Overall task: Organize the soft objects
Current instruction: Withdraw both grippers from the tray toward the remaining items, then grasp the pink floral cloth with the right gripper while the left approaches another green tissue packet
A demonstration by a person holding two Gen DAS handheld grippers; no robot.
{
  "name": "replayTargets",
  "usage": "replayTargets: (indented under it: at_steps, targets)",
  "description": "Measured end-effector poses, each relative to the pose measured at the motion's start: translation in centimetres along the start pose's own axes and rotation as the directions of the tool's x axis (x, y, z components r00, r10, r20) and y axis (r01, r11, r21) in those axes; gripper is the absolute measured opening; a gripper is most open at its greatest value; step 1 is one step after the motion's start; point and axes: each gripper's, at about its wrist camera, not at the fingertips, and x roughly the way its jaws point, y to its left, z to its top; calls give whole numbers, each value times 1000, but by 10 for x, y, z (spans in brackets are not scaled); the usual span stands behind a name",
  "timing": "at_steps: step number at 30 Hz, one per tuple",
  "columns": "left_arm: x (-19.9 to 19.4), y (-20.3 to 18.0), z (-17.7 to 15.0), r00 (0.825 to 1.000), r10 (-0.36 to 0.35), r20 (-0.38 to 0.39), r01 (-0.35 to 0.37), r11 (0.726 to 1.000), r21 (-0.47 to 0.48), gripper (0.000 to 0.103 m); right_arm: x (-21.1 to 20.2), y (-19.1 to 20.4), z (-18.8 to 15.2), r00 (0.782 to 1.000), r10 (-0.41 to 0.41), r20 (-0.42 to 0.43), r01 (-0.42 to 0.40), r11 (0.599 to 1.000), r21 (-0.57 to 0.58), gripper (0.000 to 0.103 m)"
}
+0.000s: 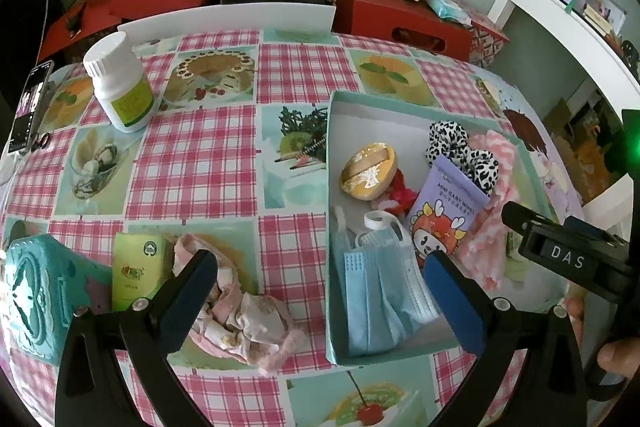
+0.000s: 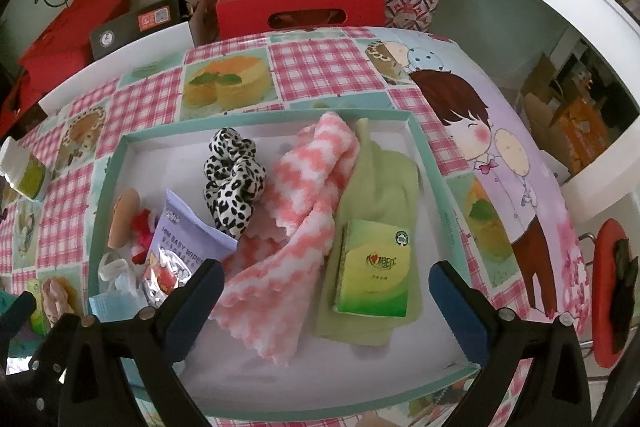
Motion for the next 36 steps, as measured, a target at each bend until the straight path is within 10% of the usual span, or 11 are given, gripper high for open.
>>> replayTargets:
  at_steps: [36]
  targets:
    - [-50,113,35,996,14,83,0,987,-160,103,-35,86,-3,961,260,94,-241,955,-172,103]
